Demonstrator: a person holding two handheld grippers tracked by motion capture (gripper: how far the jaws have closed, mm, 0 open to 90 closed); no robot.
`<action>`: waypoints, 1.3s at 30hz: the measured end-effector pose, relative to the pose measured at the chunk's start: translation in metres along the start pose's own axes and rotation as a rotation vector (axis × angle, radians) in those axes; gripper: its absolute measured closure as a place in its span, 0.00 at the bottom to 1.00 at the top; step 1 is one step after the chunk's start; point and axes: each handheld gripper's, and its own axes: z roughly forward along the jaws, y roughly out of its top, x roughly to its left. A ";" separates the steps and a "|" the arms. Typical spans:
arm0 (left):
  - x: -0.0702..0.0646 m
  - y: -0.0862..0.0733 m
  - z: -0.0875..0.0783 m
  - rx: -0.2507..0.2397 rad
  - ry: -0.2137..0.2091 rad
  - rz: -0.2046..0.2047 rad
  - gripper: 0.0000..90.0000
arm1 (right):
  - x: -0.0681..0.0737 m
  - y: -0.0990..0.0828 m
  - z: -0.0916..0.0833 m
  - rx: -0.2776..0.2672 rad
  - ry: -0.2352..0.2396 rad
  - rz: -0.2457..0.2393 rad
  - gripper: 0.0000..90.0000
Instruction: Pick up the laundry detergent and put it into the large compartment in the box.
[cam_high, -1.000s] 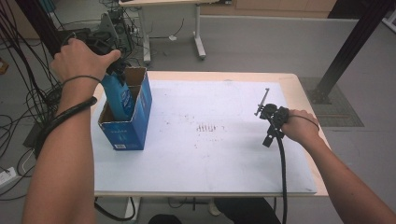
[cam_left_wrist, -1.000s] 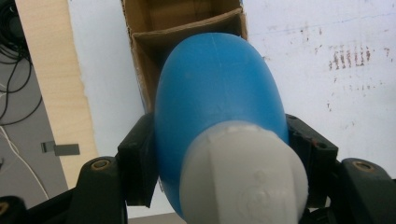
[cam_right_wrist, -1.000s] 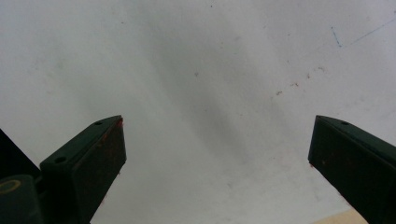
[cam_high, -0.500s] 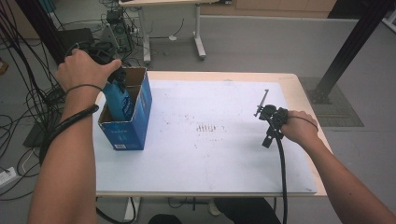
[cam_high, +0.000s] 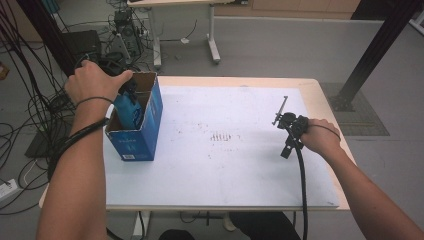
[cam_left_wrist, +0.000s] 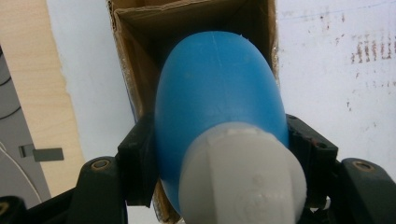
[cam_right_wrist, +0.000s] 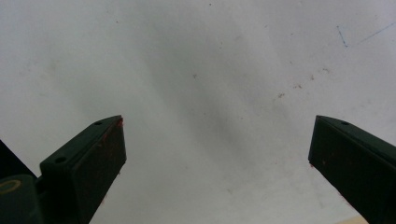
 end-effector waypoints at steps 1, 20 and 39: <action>0.000 0.000 0.002 0.001 -0.001 -0.003 0.42 | -0.001 0.001 0.000 0.003 0.000 -0.007 0.05; 0.001 0.001 0.033 0.007 0.000 -0.022 0.42 | -0.002 -0.001 0.000 0.005 -0.005 0.001 0.04; 0.008 -0.002 0.051 0.019 -0.009 -0.018 0.42 | -0.003 0.001 0.002 0.008 -0.001 0.003 0.05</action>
